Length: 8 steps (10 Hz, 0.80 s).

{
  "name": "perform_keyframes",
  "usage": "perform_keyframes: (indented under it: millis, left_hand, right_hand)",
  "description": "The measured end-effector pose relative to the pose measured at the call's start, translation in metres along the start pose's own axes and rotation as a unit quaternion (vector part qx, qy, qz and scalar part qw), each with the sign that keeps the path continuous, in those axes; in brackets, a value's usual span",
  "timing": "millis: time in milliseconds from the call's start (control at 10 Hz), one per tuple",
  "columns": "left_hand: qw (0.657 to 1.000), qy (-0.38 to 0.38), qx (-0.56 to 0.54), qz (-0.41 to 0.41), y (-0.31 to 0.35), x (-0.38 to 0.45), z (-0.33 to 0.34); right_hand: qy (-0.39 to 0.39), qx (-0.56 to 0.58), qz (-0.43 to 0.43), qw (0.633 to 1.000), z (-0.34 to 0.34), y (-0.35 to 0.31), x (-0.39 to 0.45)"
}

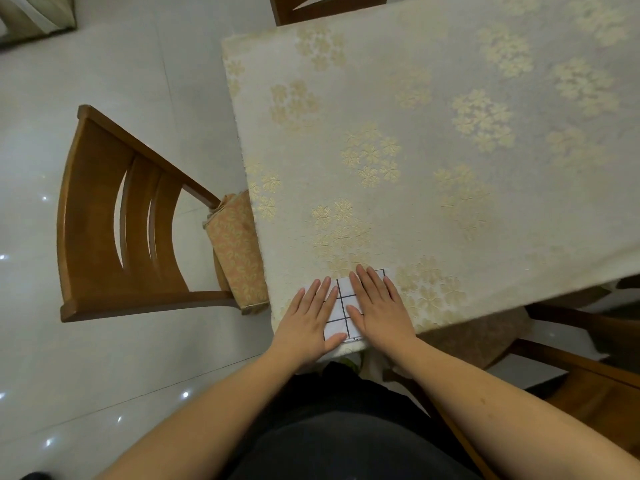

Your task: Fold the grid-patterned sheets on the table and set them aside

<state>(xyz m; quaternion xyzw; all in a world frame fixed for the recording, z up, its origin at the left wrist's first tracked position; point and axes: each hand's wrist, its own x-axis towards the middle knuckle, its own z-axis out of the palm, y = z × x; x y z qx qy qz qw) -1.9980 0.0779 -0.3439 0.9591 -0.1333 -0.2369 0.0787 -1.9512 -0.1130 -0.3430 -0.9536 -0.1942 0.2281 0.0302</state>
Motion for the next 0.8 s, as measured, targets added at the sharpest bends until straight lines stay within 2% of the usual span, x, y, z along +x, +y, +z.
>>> perform_keyframes:
  millis: [300, 400, 500, 600, 700, 800]
  left_hand:
    - [0.998, -0.035, 0.051, -0.011, 0.008, 0.002, -0.009]
    - [0.995, -0.061, 0.083, -0.007, 0.014, 0.003, -0.023]
    - [0.995, -0.068, 0.078, -0.004, 0.022, 0.007, -0.052]
    - [0.997, -0.023, 0.074, -0.005, 0.027, 0.009, -0.076]
    - [0.995, -0.02, 0.094, 0.016, 0.03, 0.004, -0.09]
    - [0.989, -0.022, 0.138, 0.048, 0.031, -0.001, -0.095]
  right_hand:
    - [0.013, -0.009, -0.04, 0.999, -0.003, 0.006, 0.002]
    - [0.011, 0.026, -0.033, 0.999, -0.018, 0.005, -0.002]
    - [0.015, 0.091, 0.005, 0.996, -0.032, 0.004, -0.014]
    - [0.013, 0.119, 0.029, 0.992, -0.041, 0.004, -0.028]
    - [0.034, 0.148, 0.065, 0.986, -0.053, 0.004, -0.044]
    - [0.059, 0.132, 0.087, 0.986, -0.06, 0.001, -0.053]
